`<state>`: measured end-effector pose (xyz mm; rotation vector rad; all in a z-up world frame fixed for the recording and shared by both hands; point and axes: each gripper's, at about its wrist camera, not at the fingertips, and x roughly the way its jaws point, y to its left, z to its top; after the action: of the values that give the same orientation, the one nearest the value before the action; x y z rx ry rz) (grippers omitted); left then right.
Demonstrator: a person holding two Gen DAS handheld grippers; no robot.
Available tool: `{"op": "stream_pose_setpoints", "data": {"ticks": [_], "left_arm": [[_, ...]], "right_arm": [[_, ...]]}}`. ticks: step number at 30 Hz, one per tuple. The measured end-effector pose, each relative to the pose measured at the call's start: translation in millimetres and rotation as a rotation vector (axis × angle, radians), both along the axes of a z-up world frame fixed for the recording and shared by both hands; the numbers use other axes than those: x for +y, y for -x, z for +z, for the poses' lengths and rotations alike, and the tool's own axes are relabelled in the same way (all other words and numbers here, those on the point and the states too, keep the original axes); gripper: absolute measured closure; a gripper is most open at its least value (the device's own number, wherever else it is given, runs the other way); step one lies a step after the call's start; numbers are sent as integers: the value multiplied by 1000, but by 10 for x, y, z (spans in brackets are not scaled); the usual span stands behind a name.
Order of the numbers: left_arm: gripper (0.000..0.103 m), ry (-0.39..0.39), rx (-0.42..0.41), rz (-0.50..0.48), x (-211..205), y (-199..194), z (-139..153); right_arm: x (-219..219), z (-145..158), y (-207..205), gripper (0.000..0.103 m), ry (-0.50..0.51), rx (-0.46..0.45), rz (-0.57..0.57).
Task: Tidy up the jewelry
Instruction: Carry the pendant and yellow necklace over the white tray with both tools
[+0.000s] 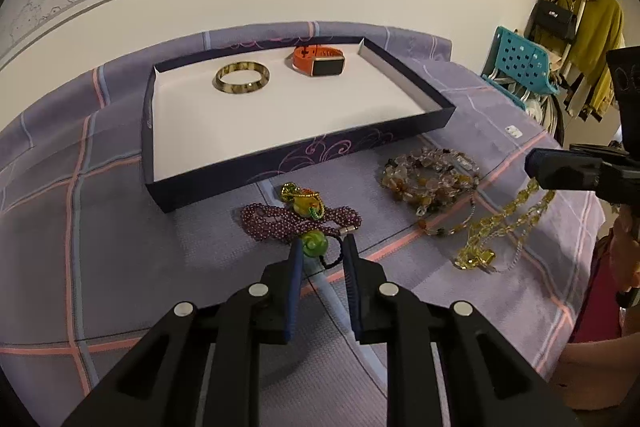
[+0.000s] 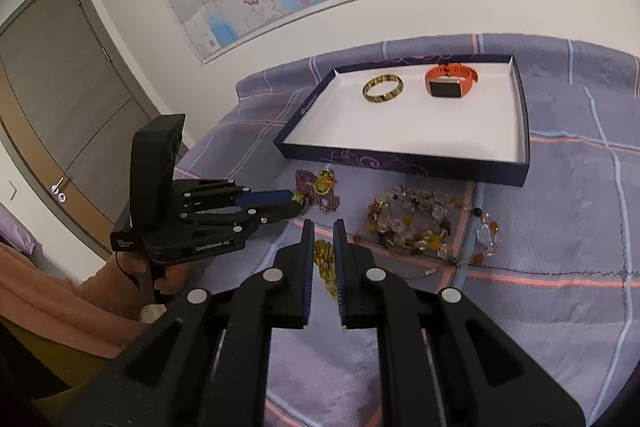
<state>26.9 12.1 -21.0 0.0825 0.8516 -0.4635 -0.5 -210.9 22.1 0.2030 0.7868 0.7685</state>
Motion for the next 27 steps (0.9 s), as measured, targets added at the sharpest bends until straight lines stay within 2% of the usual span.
{"op": "stream_pose_setpoints", "data": {"ticks": [14, 27], "left_arm": [[85, 50, -72, -7, 44, 45, 375], [85, 53, -110, 6, 74, -195, 575]], "right_arm": [[-71, 364, -72, 93, -2, -87, -32], [-124, 717, -375, 93, 4, -149, -76]]}}
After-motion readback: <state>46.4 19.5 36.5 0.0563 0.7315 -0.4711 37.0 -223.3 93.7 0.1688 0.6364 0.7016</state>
